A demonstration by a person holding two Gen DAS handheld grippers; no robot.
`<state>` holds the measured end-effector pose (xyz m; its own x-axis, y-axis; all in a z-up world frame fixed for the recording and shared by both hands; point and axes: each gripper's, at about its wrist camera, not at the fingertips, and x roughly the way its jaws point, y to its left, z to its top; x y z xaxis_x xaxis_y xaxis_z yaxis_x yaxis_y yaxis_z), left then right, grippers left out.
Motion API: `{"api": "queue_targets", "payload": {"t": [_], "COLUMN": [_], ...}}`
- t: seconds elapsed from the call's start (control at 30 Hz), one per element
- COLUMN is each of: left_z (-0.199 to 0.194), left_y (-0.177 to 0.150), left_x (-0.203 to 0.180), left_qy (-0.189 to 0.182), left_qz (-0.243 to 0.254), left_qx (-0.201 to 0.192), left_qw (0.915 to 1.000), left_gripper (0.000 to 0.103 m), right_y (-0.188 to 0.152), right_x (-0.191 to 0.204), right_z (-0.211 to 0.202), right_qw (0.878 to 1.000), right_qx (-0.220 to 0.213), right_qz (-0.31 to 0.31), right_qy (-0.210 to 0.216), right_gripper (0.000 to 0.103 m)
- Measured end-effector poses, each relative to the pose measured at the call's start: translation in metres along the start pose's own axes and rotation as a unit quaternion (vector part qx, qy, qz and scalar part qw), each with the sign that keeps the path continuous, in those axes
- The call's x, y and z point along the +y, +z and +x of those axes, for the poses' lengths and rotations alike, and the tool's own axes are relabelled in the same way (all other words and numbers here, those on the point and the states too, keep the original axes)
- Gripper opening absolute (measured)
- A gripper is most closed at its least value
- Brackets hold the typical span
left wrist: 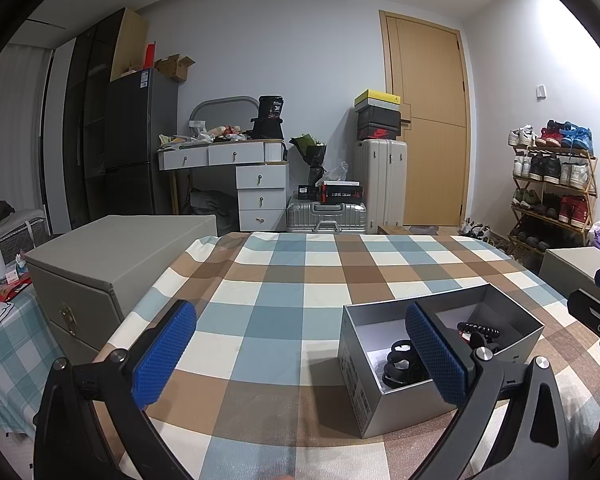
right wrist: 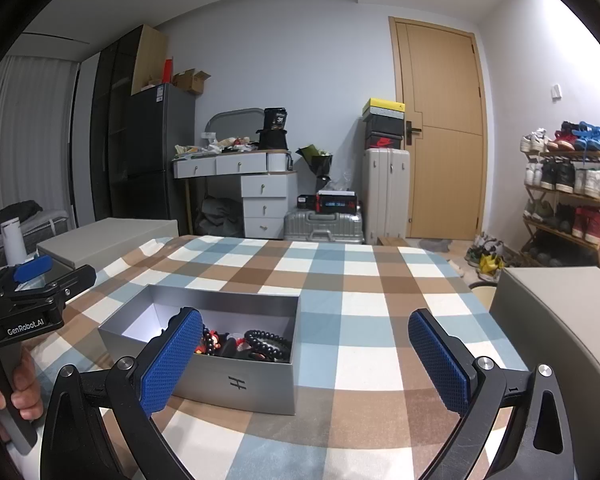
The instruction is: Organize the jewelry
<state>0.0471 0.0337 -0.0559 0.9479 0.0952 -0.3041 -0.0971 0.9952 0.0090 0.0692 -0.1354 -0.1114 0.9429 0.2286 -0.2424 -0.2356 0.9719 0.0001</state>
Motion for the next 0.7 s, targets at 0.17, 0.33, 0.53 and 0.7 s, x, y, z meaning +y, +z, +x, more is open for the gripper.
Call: {"api": "queue_targets", "payload": {"t": [0.17, 0.33, 0.53, 0.7], "left_z": [-0.0011, -0.0003, -0.0004, -0.0006], "left_y": [0.0008, 0.0005, 0.0005, -0.0001], "left_x": [0.0005, 0.0000, 0.0002, -0.0005], "left_qy": [0.000, 0.000, 0.000, -0.002], "left_qz": [0.000, 0.000, 0.000, 0.000], "left_qx": [0.000, 0.000, 0.000, 0.000], "left_qw": [1.0000, 1.0000, 1.0000, 1.0000], "left_gripper": [0.102, 0.102, 0.102, 0.102], "right_y": [0.0000, 0.0000, 0.0000, 0.0000], "right_x": [0.0003, 0.0001, 0.0001, 0.0000], "right_z": [0.0005, 0.0002, 0.0002, 0.0000], "right_qw": [1.000, 1.000, 1.000, 1.000], "right_qx": [0.000, 0.000, 0.000, 0.000], "right_qz": [0.000, 0.000, 0.000, 0.000], "right_qy": [0.000, 0.000, 0.000, 0.000], "right_gripper": [0.103, 0.103, 0.103, 0.103]}}
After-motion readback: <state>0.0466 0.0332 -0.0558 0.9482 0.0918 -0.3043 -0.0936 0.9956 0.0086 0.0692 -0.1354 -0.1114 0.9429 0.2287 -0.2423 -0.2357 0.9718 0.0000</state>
